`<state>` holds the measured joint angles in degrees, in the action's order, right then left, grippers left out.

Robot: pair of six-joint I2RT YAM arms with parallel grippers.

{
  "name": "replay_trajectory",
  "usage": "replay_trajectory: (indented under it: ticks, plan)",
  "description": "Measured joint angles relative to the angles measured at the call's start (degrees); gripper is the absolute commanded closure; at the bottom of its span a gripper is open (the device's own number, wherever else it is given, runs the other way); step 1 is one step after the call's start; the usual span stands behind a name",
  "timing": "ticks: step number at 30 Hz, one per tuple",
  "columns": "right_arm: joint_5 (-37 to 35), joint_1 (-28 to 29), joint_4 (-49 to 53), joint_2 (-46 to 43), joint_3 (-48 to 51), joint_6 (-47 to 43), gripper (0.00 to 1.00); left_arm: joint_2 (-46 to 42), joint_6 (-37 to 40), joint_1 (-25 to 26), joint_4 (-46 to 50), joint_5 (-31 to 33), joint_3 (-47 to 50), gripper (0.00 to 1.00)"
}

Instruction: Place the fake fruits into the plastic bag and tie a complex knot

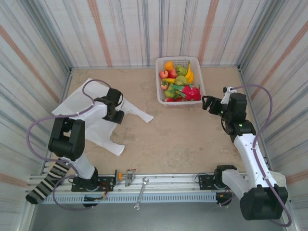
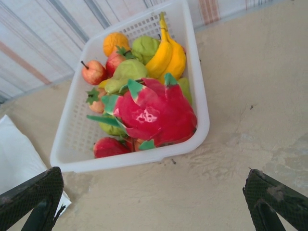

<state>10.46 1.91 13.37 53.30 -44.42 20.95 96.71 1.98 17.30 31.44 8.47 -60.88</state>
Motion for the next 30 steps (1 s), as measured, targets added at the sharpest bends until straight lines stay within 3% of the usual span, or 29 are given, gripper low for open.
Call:
replay_trajectory:
  ticks: [11, 20, 30]
  plan:
    - [-0.1, 0.0, 0.1, -0.2, 0.0, -0.6, 0.01, 4.0, 0.4, 0.1, -0.4, 3.7, -2.0, 0.56]
    - [-0.2, 0.0, 0.3, -0.9, 0.0, -0.8, 0.01, 4.2, 0.8, 0.7, -1.7, 5.5, -2.0, 1.0]
    - [0.5, 0.1, -0.1, -0.9, 0.1, -0.5, 0.01, -3.3, -1.0, 0.7, 1.5, 5.6, -2.8, 1.0]
